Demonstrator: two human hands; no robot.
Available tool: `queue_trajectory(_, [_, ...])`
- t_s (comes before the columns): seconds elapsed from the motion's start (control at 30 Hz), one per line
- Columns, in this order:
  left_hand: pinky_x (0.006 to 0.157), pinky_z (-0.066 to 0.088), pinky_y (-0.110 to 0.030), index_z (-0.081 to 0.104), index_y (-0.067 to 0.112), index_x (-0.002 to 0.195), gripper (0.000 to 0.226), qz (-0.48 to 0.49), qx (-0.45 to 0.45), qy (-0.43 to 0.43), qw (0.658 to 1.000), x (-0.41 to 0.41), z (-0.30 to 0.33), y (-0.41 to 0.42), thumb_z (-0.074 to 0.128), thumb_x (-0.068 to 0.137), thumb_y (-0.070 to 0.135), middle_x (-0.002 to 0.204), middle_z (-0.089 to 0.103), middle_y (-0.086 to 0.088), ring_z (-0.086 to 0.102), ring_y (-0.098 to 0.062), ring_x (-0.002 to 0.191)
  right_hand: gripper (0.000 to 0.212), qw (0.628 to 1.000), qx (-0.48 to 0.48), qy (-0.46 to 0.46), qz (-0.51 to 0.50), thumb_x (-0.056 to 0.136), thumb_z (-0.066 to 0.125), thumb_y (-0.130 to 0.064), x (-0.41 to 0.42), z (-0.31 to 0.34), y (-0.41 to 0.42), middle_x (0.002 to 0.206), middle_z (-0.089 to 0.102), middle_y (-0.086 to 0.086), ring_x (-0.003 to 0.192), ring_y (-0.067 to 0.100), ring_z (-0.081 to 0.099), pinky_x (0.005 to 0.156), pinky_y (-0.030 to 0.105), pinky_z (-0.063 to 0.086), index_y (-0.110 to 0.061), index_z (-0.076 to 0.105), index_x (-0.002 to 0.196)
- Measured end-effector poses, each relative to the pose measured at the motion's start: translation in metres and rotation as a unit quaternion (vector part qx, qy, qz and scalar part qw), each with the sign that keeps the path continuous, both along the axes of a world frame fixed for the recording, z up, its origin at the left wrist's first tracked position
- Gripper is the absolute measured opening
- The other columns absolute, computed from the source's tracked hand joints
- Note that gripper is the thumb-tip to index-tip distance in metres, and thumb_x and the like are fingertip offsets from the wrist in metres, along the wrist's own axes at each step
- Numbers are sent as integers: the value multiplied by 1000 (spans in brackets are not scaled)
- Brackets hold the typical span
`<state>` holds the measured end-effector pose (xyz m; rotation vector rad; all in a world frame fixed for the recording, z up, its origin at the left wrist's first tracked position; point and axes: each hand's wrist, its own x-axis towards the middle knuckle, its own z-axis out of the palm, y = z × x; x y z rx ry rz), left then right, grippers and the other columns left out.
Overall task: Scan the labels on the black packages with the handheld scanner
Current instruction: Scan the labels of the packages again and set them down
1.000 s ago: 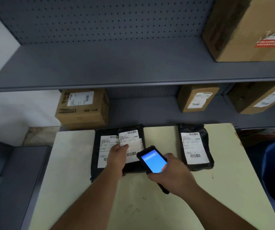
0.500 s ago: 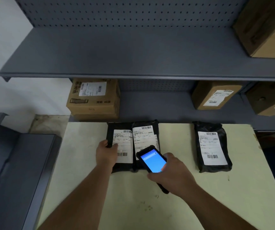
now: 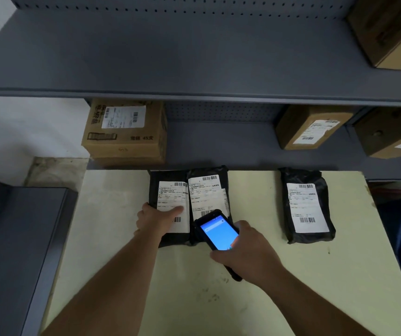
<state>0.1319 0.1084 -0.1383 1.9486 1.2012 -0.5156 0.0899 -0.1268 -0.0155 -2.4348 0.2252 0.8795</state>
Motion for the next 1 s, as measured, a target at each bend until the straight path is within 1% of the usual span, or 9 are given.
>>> queue_trajectory(0.1, [114, 44, -61, 31, 17, 155, 121, -12, 1, 22, 1000, 4, -4, -3, 89, 61, 66, 151, 43, -14, 46, -41, 139, 61, 1000, -1, 5, -8, 72, 82, -50, -2, -1, -4, 100, 61, -6, 79, 14, 68, 72, 38, 61, -25, 51, 118])
queue_trajectory(0.17, [112, 45, -60, 32, 15, 153, 118, -5, -1, 26, 1000, 9, -5, -4, 91, 62, 63, 151, 44, -15, 47, -42, 139, 60, 1000, -7, 9, -8, 72, 82, -50, -2, -2, -7, 99, 61, -6, 78, 14, 68, 69, 37, 60, -25, 51, 117])
queue_trajectory(0.37, [104, 54, -57, 41, 15, 136, 105, 21, -13, -7, 1000, 13, -6, -12, 94, 55, 55, 142, 61, -14, 61, -42, 126, 60, 1000, -1, 19, -14, 72, 82, -50, -4, -3, -12, 99, 62, -5, 73, 14, 70, 64, 35, 60, -29, 47, 116])
queue_trajectory(0.53, [102, 53, -58, 37, 19, 133, 105, -13, 37, 20, 999, 14, 3, -20, 93, 55, 61, 138, 62, -14, 62, -42, 122, 66, 1000, -3, 21, -14, 70, 81, -52, -8, -1, -17, 100, 61, -6, 85, 15, 69, 79, 42, 66, -27, 49, 122])
queue_trajectory(0.7, [107, 49, -59, 35, 19, 141, 110, -16, 53, 21, 998, 12, 9, -18, 93, 57, 60, 141, 55, -16, 55, -43, 128, 66, 1000, 3, 20, -19, 72, 82, -50, -11, 5, -24, 102, 61, -7, 84, 15, 70, 77, 41, 65, -27, 48, 124])
queue_trajectory(0.77, [108, 48, -59, 38, 17, 142, 107, -5, 54, 23, 998, 10, 13, -16, 92, 59, 59, 141, 55, -16, 55, -43, 128, 65, 1000, 4, 15, -20, 73, 82, -48, -11, 7, -27, 102, 61, -7, 84, 16, 71, 77, 40, 65, -26, 49, 125])
queue_trajectory(0.87, [103, 55, -55, 54, 14, 135, 106, 31, 21, 12, 999, 8, 15, -7, 87, 49, 63, 133, 64, -15, 64, -41, 118, 68, 1000, 8, 6, -22, 74, 82, -48, -12, 11, -30, 103, 62, -8, 86, 14, 70, 80, 40, 65, -25, 50, 129])
queue_trajectory(0.93, [95, 61, -51, 67, 11, 125, 90, 45, -12, -3, 999, 6, 15, 0, 88, 51, 58, 119, 74, -14, 71, -37, 102, 69, 1000, 9, 0, -23, 73, 82, -49, -14, 14, -30, 104, 62, -9, 88, 13, 70, 81, 40, 65, -24, 50, 130])
queue_trajectory(1.0, [93, 63, -50, 72, 5, 119, 69, 60, -41, -18, 997, 4, 22, 3, 92, 66, 44, 111, 78, -16, 74, -38, 96, 69, 1000, 12, -5, -22, 73, 82, -49, -16, 17, -30, 103, 62, -8, 88, 14, 70, 80, 39, 65, -24, 50, 129])
